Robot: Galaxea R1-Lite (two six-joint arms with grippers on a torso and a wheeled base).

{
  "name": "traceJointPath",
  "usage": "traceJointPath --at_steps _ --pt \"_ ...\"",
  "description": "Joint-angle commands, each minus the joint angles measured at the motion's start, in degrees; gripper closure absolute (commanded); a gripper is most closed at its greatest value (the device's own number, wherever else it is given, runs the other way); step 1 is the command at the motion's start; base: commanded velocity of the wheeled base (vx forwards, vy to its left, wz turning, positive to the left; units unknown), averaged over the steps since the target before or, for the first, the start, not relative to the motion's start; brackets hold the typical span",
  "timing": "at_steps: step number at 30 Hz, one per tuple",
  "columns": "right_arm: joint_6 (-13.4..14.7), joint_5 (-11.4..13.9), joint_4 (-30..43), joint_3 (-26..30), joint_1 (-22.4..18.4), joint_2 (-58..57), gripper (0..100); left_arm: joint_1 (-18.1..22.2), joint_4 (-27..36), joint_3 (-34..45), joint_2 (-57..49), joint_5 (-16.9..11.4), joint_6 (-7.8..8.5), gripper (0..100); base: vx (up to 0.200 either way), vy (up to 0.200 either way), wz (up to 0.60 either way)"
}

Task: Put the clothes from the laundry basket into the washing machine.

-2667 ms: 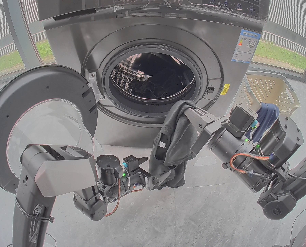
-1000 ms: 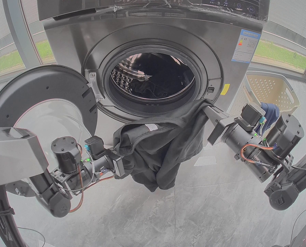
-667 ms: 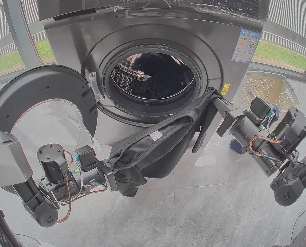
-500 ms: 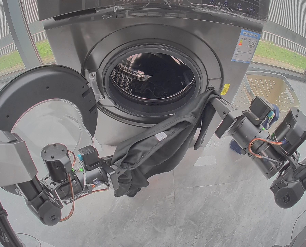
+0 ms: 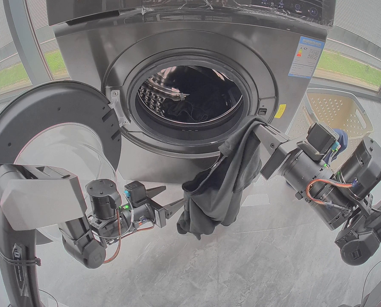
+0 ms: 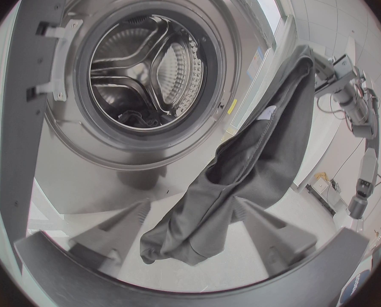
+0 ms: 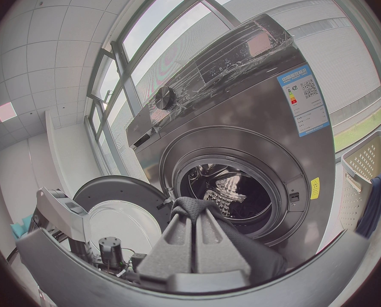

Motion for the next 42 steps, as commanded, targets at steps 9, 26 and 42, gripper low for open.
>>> traceJointPath --at_steps 9,26,42 --pt "0.1 0.1 -0.1 -0.1 0.2 0.0 100 -1.3 0.0 -2.6 7.1 -0.5 0.64 100 0.000 0.000 0.00" --pt "0.2 0.1 -0.1 0.2 0.3 0.2 100 -3.1 0.0 -7.9 7.8 0.1 0.73 0 0.000 0.000 0.00" --pt "0.5 0.1 -0.1 0.4 0.7 0.1 100 -2.9 0.1 -11.7 10.6 0.2 1.08 0 0.000 0.000 0.00"
